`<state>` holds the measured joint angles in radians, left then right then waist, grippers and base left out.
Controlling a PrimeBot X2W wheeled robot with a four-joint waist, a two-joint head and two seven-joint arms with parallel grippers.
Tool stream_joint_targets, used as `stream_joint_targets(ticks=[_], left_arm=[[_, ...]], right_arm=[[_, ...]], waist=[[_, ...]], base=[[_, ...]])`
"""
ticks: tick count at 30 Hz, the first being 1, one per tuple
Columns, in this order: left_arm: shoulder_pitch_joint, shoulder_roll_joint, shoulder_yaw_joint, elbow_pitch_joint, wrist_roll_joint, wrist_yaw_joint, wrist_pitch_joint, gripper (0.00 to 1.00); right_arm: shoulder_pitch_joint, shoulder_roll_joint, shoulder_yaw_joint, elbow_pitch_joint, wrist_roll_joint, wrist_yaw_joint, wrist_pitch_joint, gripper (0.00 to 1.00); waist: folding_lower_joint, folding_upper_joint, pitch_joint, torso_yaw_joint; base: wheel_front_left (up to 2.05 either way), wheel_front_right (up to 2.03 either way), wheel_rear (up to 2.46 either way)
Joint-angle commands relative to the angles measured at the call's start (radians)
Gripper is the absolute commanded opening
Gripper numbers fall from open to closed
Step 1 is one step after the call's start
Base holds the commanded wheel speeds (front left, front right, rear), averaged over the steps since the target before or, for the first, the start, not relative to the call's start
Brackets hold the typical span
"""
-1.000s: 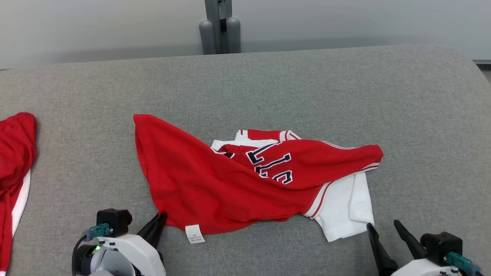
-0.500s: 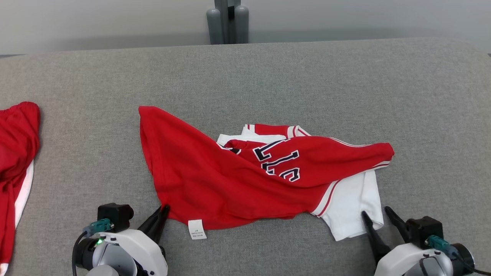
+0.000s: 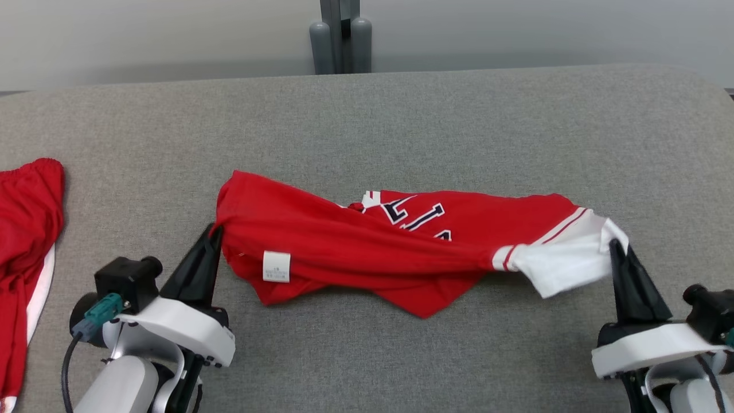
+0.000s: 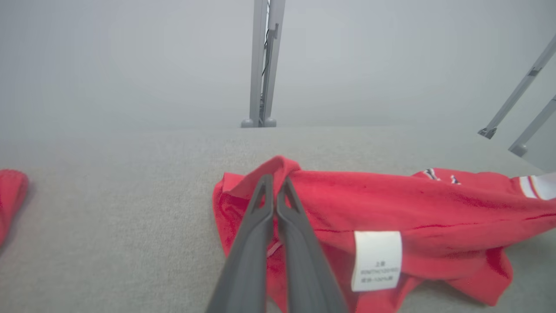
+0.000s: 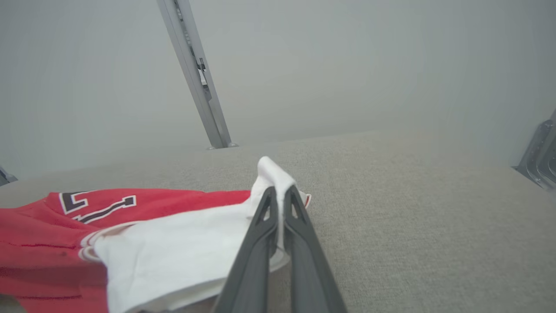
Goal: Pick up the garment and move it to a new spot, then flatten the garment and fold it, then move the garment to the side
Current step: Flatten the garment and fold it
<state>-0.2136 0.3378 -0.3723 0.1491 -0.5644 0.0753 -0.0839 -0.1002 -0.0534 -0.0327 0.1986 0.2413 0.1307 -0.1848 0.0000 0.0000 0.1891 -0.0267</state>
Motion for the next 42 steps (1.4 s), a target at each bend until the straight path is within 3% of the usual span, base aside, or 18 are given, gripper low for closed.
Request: stream_joint_targets(ticks=[1,9,25,32,42], left_arm=[[-0.016,0.006,0.006,-0.022,0.006,0.011,-0.004,0.0],[-0.075,0.04,0.061,-0.323,0.062,0.108,0.019,0.0],[-0.244,0.098,0.123,-0.616,0.151,0.19,0.102,0.0],[-0.261,0.1,0.112,-0.616,0.125,0.179,0.141,0.0],[-0.451,0.063,0.093,-0.315,0.033,0.064,0.121,0.0]], right_arm=[[-0.019,-0.003,-0.008,-0.017,0.003,0.0,0.0,0.0],[-0.104,-0.002,-0.017,-0.268,0.049,0.0,0.035,0.0],[-0.261,-0.033,-0.036,-0.642,0.038,0.0,0.182,0.0],[-0.292,-0.033,-0.033,-0.618,0.069,0.0,0.231,0.0],[-0.539,-0.109,0.002,-0.319,0.152,0.0,0.219,0.0]], waist=[[0.0,0.0,-0.01,-0.001],[0.0,0.0,-0.058,0.0],[0.0,0.0,-0.122,-0.003],[0.0,0.0,-0.089,-0.008],[0.0,0.0,0.008,-0.009]], base=[[0.0,0.0,0.0],[0.0,0.0,0.0],[0.0,0.0,0.0],[0.0,0.0,0.0],[0.0,0.0,0.0]])
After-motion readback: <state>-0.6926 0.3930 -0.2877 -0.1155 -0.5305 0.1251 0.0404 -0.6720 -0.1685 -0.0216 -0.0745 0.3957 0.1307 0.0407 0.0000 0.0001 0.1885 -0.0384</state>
